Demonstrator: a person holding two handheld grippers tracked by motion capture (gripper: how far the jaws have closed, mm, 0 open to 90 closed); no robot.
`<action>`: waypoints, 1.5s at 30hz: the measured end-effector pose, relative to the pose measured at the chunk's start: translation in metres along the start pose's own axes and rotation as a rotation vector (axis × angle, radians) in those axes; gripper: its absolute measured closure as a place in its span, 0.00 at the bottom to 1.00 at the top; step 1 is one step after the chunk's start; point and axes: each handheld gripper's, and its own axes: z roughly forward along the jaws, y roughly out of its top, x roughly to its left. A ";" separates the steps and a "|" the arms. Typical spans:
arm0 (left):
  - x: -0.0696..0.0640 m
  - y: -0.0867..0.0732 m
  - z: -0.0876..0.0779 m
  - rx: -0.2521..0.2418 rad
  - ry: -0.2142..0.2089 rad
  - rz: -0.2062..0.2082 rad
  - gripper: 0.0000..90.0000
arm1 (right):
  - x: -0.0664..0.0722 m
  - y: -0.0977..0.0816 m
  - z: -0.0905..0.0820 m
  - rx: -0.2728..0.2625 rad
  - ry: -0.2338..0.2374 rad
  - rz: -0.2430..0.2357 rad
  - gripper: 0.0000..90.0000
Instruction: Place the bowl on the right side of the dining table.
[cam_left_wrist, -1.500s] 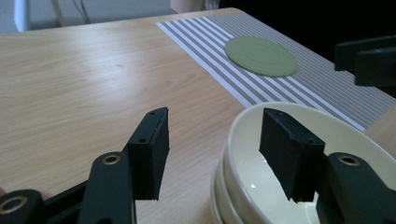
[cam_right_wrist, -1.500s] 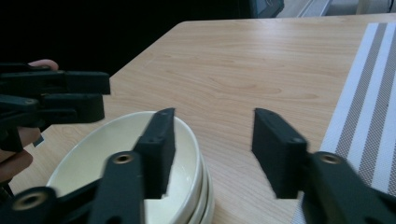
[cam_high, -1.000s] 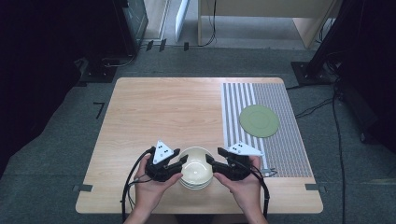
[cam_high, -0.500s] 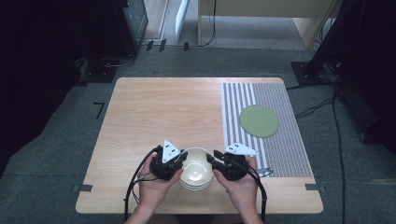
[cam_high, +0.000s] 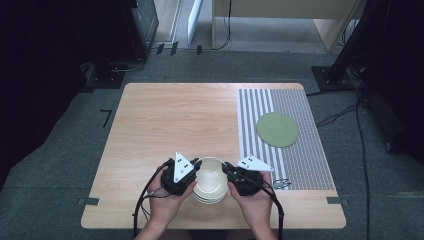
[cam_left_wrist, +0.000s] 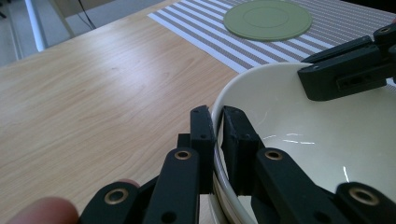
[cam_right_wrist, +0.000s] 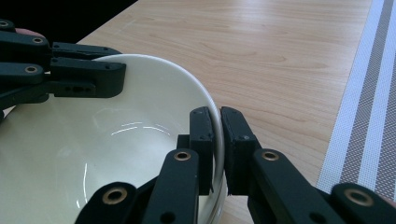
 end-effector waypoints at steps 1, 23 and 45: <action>0.000 0.000 0.000 -0.003 -0.001 0.003 0.93 | 0.000 -0.001 0.000 -0.005 0.002 -0.003 0.94; 0.001 0.000 -0.001 -0.012 -0.024 0.006 0.93 | 0.003 -0.002 -0.005 -0.066 -0.011 -0.075 0.88; -0.019 0.004 -0.031 -0.298 0.123 0.123 0.93 | 0.011 0.002 -0.010 -0.053 0.022 0.104 0.89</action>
